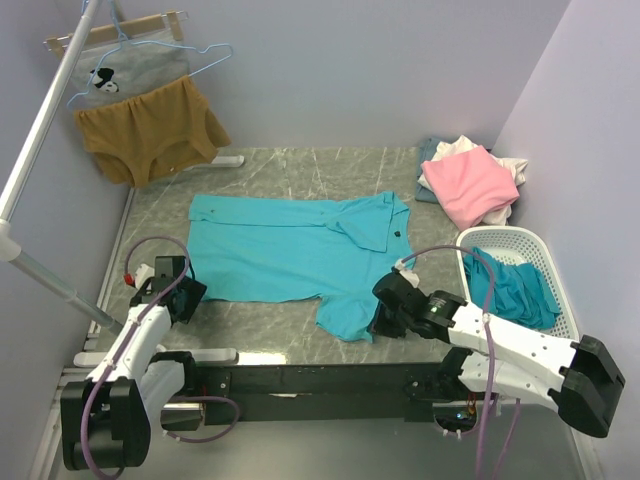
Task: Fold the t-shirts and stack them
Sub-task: Grap the side of the flattened tshirt closest away from the robot with both arms
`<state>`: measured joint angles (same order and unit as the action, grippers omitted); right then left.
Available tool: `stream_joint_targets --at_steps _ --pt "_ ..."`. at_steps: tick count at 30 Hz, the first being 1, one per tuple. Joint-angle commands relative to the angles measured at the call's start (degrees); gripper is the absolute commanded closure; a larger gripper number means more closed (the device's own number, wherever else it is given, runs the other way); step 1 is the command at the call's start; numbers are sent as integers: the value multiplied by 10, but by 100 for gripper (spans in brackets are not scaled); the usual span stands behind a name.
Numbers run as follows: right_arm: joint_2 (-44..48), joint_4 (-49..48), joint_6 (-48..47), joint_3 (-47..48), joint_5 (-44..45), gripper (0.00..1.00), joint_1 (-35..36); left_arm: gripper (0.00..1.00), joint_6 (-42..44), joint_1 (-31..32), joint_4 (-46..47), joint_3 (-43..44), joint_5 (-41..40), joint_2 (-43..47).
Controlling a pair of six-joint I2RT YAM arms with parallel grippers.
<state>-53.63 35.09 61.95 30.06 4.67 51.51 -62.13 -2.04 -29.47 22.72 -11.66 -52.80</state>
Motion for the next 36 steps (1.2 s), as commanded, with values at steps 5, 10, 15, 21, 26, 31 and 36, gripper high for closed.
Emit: stream_joint_targets --at_steps 5,10,15,21,26,31,36 --pt "-23 -20 -20 15 -14 64 4 7 -31 0 -17 -8 -42 -6" --pt "-30 -28 -31 10 -38 64 4 11 -31 -10 2 -8 -56 -24" --pt "-39 -13 -31 3 -64 64 6 34 -27 -19 23 -9 -57 -52" --pt "-48 -9 -17 -4 -69 63 11 69 -9 -31 42 -7 -43 -79" --pt "-77 -27 -24 -1 -77 63 13 79 3 -40 48 -3 -29 -98" --pt "-69 -27 -26 3 -69 79 16 99 12 -46 55 -7 -21 -93" --pt "-25 -14 -28 14 -48 95 17 99 20 -45 50 -6 -9 -65"
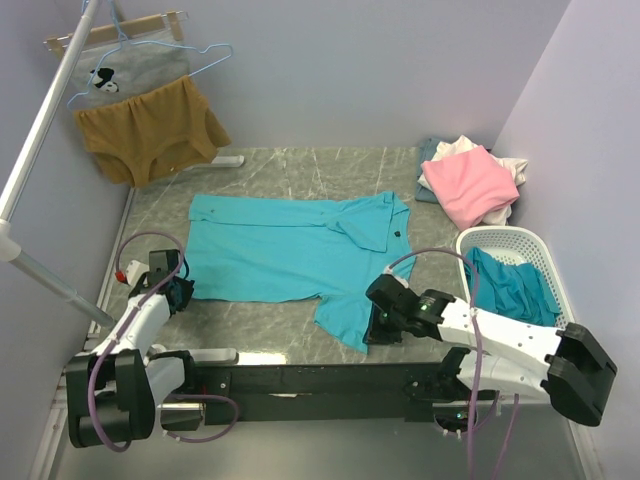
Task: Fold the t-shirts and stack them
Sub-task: Grap the side of the flattened tshirt closest away from the robot with both arms, then fold the other side of the tshirt into a rectangle
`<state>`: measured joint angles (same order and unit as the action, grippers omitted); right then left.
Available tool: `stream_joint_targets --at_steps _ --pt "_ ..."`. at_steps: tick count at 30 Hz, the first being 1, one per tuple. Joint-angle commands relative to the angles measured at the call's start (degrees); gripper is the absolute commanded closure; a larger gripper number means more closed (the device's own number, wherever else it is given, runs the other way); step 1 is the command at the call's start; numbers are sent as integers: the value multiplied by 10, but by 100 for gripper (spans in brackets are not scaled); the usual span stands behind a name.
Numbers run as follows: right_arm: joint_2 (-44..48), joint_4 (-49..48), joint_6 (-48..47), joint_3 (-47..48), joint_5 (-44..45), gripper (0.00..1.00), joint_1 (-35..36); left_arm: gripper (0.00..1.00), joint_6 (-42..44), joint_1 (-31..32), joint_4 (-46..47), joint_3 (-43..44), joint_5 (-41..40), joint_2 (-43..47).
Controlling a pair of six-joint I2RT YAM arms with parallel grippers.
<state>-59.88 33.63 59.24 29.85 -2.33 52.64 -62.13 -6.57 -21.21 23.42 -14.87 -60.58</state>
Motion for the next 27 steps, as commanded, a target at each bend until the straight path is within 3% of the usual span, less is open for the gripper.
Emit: stream_joint_targets --at_steps 1,8,19,27 --pt "44 3 1 21 37 98 4 99 24 0 -37 -7 24 20" --pt "46 15 -25 52 77 100 -26 99 61 -1 -66 63 15 48" --pt "36 19 -121 108 86 100 -148 99 113 -2 -33 118 21 -23" --pt "-45 -13 -191 161 73 100 -221 99 157 -1 3 184 41 -127"
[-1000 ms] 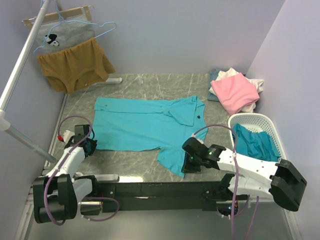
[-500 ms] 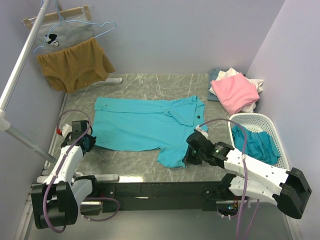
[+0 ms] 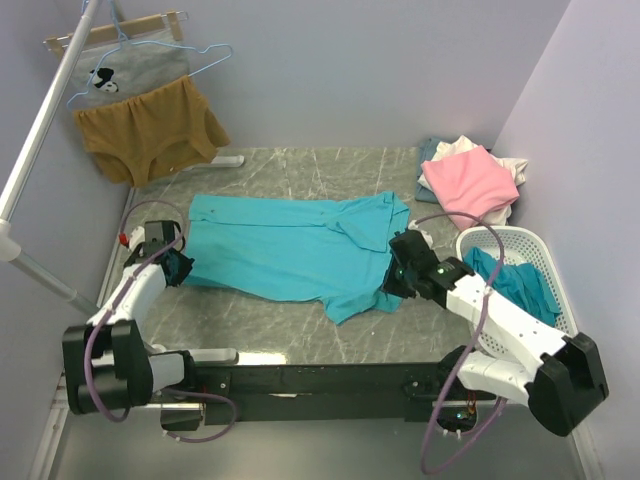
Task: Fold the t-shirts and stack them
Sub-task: Fold the other side of the tshirt into a rectangle
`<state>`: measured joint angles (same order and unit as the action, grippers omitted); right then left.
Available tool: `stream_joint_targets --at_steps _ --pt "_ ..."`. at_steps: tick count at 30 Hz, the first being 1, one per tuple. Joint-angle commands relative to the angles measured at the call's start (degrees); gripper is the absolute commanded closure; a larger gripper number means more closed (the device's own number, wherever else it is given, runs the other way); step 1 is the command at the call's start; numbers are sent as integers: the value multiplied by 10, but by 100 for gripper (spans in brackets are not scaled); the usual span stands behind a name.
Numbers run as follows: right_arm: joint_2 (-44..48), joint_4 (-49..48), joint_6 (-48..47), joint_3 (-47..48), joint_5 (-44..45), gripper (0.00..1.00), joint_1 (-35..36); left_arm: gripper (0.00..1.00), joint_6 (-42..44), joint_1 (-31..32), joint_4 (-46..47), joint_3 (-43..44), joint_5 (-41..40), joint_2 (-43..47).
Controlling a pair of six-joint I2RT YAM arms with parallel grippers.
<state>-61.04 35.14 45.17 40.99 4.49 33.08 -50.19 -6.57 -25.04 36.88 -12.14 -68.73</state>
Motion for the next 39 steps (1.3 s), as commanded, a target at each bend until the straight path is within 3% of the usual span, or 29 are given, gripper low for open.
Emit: stream_joint_targets --at_steps 1,21,39 --pt "-39 -31 -61 56 4 100 -31 99 40 -1 39 58 13 -58" --pt "-248 -45 -170 244 -60 100 -126 99 96 -1 71 206 62 -261" --pt "-355 -45 -179 344 -26 100 -160 99 93 -2 65 246 34 -286"
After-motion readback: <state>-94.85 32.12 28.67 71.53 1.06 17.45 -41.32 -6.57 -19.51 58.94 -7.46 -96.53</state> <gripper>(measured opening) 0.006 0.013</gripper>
